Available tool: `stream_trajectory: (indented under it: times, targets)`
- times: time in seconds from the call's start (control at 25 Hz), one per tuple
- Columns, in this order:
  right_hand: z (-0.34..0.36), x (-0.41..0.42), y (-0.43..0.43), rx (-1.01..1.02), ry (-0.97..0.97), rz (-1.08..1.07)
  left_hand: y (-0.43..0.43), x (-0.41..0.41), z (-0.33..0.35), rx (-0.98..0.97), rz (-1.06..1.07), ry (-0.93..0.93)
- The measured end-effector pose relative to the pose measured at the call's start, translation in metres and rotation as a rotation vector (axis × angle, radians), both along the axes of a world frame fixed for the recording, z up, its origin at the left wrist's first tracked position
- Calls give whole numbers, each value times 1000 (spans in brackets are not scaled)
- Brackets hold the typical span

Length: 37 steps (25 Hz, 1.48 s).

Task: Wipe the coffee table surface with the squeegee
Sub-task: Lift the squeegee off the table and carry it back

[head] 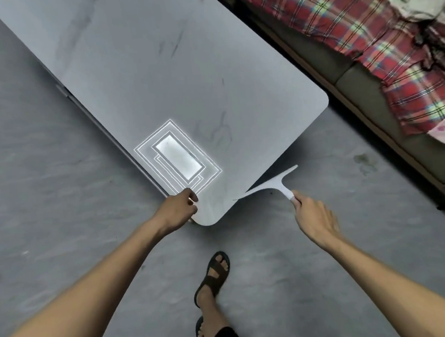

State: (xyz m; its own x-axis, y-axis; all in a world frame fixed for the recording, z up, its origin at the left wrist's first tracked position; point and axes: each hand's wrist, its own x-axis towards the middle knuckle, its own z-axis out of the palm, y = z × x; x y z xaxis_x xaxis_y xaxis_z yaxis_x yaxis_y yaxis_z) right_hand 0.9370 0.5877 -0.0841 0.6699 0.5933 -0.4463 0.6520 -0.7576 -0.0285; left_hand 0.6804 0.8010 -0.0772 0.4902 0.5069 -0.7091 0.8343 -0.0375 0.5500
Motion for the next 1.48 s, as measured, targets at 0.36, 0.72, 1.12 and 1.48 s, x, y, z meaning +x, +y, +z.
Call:
stream_trajectory:
  times: [0.36,0.72,1.12,1.48]
  targets:
    - [142,-90,-23,272,943,-576,-97,-70,125,69,189,-148]
    - [290,-230,-77,103,1349,-317,-272,-160,298,-140,483,-315]
    - [330,-373,-232,-100,1397,165,-539,-258,362,26,1052,-196]
    - [304,-536,-387,-379,1333,519,-739,-378,328,1,1387,-155]
